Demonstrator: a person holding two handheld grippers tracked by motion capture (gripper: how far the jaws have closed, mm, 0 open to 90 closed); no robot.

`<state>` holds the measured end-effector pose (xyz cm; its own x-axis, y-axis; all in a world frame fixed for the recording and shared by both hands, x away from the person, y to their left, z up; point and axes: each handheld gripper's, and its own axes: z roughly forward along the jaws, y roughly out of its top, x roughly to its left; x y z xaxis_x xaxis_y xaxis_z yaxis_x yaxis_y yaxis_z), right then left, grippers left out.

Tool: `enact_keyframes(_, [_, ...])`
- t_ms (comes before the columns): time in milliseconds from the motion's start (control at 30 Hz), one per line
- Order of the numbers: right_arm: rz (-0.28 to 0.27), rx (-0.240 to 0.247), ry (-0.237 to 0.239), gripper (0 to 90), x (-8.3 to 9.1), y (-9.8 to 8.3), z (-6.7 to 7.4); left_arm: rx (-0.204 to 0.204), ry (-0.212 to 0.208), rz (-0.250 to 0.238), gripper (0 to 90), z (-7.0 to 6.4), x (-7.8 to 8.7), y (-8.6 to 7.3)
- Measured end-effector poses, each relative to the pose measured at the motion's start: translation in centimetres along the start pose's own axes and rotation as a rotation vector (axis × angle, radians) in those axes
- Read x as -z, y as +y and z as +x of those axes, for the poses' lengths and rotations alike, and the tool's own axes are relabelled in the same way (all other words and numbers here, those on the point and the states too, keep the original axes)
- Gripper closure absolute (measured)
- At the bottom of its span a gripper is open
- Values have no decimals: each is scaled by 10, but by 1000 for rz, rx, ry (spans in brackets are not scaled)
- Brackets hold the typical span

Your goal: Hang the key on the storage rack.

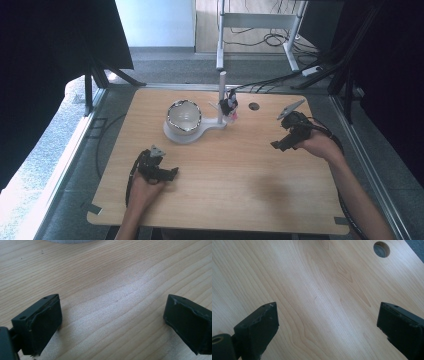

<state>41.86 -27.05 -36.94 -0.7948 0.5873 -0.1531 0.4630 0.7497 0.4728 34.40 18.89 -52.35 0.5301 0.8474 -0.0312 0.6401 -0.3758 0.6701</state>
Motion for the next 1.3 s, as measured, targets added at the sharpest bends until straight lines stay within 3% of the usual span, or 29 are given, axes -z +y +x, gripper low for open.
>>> enact_keyframes(800, [-59,-81,-53,13,10,-63,12,0,-1,3,19,0,0,0])
enact_keyframes(1300, [-104,-127,-70,15,-27,-104,28,2,1,2,22,0,0,0])
